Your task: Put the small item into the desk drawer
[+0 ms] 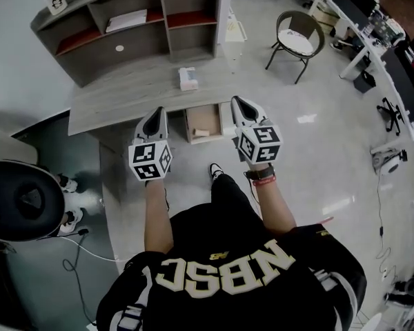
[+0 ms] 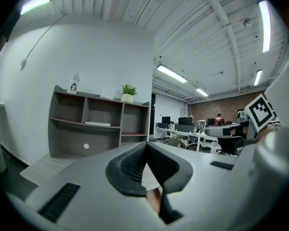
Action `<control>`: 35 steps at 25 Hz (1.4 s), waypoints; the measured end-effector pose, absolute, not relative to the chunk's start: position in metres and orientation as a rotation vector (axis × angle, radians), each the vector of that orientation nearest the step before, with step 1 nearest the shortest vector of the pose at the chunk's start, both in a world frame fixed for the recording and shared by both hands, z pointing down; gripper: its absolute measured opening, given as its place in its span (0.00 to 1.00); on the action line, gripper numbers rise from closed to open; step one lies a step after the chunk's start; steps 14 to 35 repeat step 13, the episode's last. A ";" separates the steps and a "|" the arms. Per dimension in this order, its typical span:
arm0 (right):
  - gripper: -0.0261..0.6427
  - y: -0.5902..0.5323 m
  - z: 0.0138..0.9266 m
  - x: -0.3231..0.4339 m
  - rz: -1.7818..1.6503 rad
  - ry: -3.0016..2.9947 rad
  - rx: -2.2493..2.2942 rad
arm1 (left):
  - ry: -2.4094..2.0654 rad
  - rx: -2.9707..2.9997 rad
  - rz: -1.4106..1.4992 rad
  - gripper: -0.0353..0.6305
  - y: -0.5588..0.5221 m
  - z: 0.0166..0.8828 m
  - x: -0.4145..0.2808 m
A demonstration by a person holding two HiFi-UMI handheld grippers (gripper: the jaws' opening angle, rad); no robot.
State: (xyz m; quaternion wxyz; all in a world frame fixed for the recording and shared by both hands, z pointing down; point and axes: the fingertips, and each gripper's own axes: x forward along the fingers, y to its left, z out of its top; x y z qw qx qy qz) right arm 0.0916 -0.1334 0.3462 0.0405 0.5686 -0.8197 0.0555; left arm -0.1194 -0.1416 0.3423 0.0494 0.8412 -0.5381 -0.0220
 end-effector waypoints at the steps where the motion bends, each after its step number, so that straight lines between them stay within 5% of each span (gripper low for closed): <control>1: 0.05 -0.133 0.346 0.090 0.177 -2.529 1.727 | -1.642 2.561 -0.071 0.07 -0.142 0.342 -0.119; 35: 0.05 -0.149 0.352 0.084 0.195 -2.568 1.634 | -1.640 2.556 -0.056 0.07 -0.155 0.352 -0.100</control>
